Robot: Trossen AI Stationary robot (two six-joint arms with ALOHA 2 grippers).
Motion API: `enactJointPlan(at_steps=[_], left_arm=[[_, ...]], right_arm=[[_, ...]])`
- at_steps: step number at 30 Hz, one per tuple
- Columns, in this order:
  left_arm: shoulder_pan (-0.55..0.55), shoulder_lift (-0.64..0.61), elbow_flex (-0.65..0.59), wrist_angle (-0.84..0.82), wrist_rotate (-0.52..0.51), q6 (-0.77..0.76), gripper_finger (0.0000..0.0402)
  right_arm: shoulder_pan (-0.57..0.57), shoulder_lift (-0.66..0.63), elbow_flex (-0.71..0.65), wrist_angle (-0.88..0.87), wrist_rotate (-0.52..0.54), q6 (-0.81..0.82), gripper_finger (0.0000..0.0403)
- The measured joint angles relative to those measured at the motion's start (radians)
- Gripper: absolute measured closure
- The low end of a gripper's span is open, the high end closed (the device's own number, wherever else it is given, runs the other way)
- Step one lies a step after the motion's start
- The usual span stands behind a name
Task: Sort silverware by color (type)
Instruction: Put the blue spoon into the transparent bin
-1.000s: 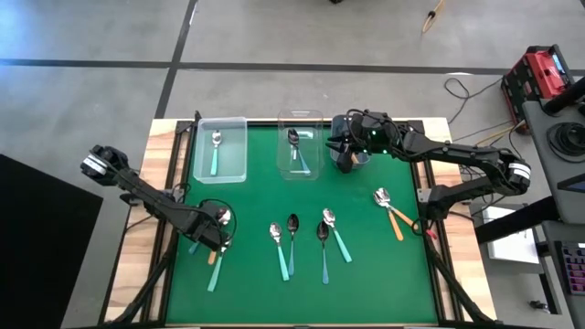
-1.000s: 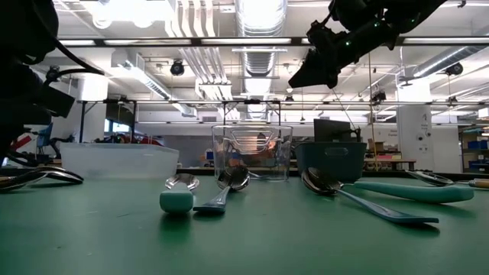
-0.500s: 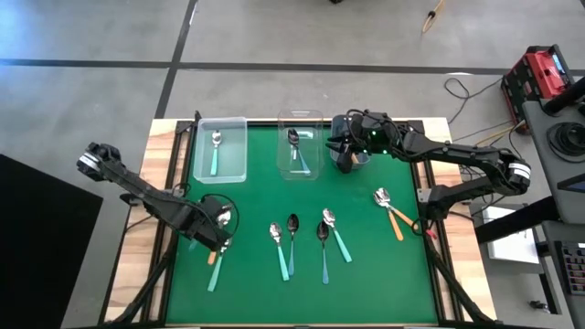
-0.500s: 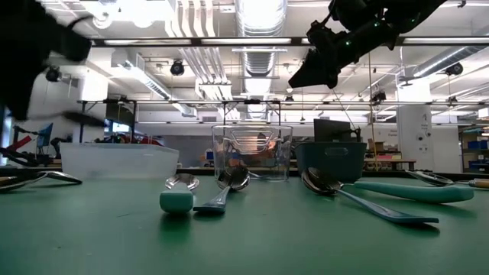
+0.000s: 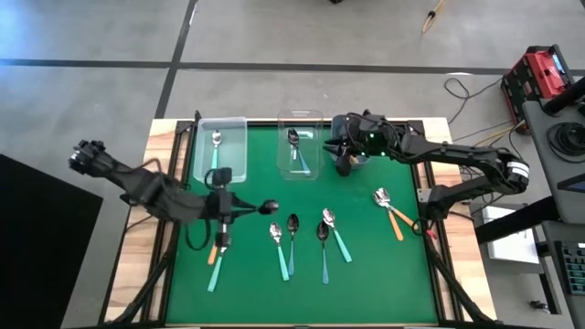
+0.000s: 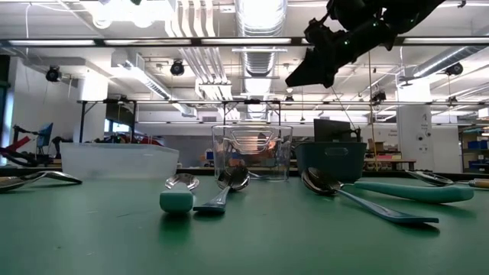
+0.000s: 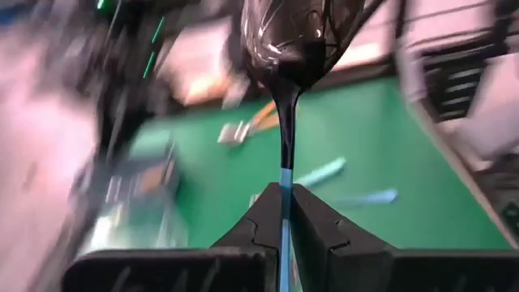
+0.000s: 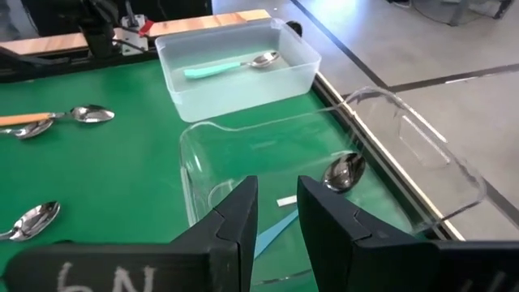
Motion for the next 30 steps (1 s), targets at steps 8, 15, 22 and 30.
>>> enactJointPlan(at_steps=[8,15,22,30], left_arm=[[0.215,-0.046,-0.115,0.313,0.410,0.309,0.0401],[0.378,-0.007,-0.282,0.655,0.681,0.292,0.0402],[0.445,0.058,-0.457,1.014,0.699,0.206,0.0401],[0.488,0.187,-0.520,1.217,0.699,0.129,0.0401]], right_arm=[[0.014,0.009,0.000,0.047,-0.001,0.000,0.0323],[0.044,0.014,0.000,0.128,-0.083,-0.009,0.0323],[0.123,0.015,0.000,0.236,-0.193,-0.056,0.0323],[0.212,0.031,0.000,0.403,-0.203,-0.077,0.0323]])
